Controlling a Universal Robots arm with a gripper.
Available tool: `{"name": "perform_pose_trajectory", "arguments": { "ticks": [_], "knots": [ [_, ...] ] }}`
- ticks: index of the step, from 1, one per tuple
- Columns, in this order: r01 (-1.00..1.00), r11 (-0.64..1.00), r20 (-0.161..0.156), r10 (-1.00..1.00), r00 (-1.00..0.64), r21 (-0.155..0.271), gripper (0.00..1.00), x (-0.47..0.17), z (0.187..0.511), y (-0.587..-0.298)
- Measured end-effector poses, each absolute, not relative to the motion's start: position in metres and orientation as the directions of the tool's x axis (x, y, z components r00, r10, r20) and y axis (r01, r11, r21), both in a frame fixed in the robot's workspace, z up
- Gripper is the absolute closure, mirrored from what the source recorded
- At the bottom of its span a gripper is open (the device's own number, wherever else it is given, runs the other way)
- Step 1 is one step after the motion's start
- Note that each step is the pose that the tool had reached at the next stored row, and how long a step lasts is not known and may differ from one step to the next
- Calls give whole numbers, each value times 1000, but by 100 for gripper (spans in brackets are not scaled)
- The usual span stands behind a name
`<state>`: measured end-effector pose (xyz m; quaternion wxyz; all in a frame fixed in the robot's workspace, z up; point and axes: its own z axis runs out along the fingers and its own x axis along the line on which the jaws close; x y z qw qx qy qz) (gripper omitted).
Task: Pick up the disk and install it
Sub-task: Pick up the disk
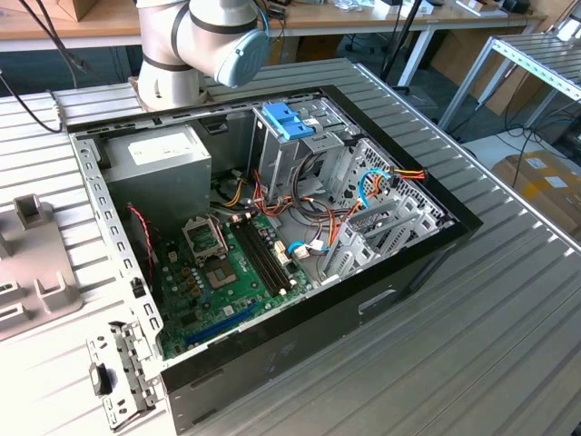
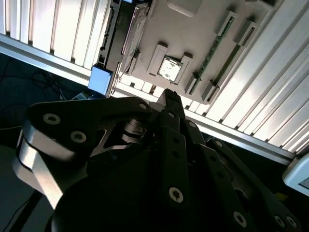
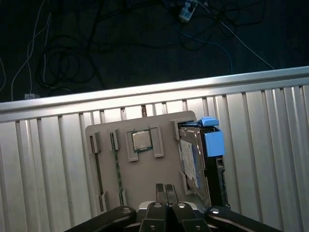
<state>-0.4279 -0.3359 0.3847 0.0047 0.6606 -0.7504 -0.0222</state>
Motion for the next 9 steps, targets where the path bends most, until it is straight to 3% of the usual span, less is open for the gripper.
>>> {"name": "perform_pose_trajectory", "arguments": {
  "ticks": [9],
  "knots": [
    [-994, 100, -22, -995, -101, 39, 89, -428, 385, -336]
  ]
}}
